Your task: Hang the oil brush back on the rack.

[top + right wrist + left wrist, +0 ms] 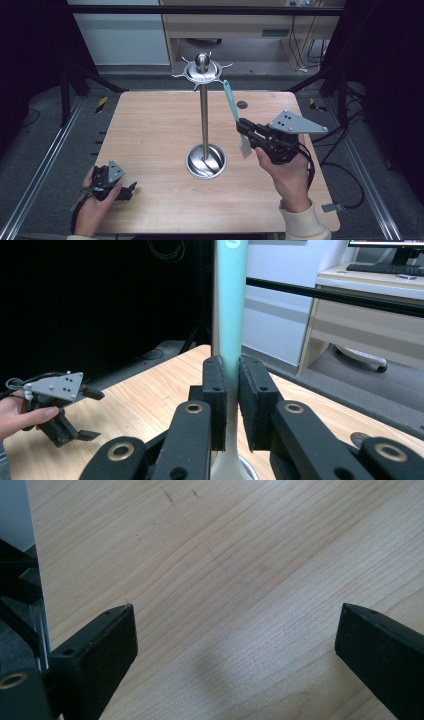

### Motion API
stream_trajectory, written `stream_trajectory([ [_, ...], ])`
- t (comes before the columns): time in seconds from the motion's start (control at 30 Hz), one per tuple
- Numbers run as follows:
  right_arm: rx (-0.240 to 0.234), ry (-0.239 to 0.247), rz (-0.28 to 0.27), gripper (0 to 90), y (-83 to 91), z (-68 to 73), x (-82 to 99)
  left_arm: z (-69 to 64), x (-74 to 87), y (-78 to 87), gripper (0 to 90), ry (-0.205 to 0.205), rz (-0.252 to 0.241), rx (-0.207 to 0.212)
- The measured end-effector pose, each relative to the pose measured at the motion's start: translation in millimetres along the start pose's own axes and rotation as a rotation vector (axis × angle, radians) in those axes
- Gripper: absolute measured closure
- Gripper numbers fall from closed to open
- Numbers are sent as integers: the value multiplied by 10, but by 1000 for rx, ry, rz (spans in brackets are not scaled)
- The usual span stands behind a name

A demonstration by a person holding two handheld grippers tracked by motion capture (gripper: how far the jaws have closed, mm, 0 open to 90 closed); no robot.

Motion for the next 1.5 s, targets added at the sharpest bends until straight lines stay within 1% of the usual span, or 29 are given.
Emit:
stream_trajectory([
  [0.6, 0, -2, 8, 822, -102, -3, 15, 0, 10, 0, 31, -5, 7, 0],
  [0.83, -1, -12, 2, 822, -144, 2, 31, -2, 11, 0, 31, -5, 7, 0],
  [1.13, 1, -7, -3, 821, -199, -4, 35, -1, 19, 3, 31, -5, 9, -1],
  [1.27, 5, -13, -5, 821, -239, -16, 40, -5, 23, 6, 31, -6, 11, 0],
  [1.33, 1, -7, -8, 820, -256, -25, 44, -1, 26, 5, 31, -5, 12, -1],
  [1.5, -1, -9, -7, 819, -299, -33, 49, 0, 26, 6, 31, -5, 12, -2],
])
Point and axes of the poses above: each handheld gripper's, and its own axes: y roughly backward along the jaws, x roughly out of its underside, z roughly to its left, the point moved 10 cm from there along -y, roughly forward along the jaws, and after that the axes turned 1 degree about z, right-handed, at the moved point
